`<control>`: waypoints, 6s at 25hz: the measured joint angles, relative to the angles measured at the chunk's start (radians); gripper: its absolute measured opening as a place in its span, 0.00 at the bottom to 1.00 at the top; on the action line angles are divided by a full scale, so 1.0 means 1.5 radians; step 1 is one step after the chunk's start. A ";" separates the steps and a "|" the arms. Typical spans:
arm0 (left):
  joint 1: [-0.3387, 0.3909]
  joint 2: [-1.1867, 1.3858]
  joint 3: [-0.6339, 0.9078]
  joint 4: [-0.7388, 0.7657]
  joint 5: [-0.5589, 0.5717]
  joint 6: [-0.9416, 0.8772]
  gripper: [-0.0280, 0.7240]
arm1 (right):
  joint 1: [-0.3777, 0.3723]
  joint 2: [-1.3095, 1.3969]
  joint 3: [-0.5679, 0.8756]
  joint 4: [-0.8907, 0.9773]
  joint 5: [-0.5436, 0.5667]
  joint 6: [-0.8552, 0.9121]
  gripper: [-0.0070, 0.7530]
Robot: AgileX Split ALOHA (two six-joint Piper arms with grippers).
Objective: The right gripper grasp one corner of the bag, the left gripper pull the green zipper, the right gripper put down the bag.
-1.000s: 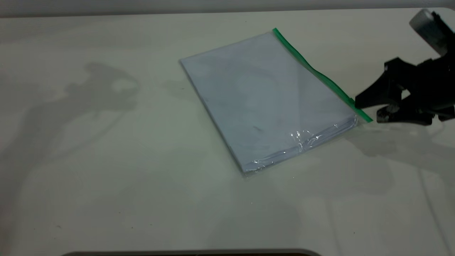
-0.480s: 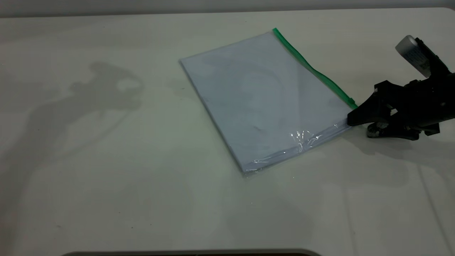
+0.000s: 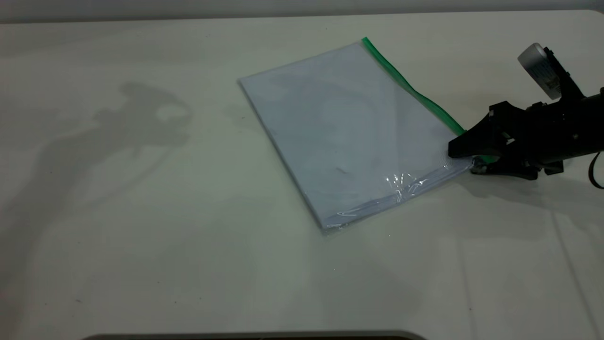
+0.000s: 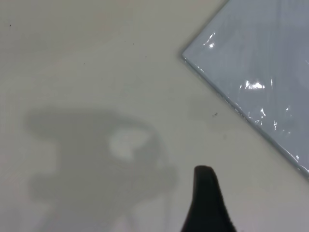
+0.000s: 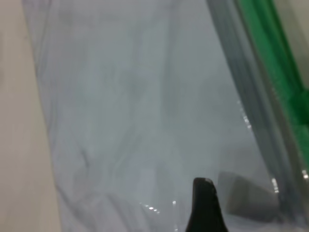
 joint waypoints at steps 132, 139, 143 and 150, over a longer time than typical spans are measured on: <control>-0.216 0.230 -0.294 -0.321 -0.023 0.764 0.82 | 0.236 -0.271 -0.044 -0.020 -0.128 -0.216 0.06; -0.216 0.285 -0.380 -0.184 0.166 0.686 0.82 | 0.236 -0.271 -0.044 -0.020 -0.128 -0.216 0.06; -0.216 0.287 -0.385 -0.190 0.191 0.701 0.82 | 0.236 -0.271 -0.044 -0.020 -0.128 -0.216 0.06; -0.216 0.287 -0.385 -0.252 0.242 0.788 0.82 | 0.236 -0.271 -0.044 -0.034 -0.117 -0.216 0.06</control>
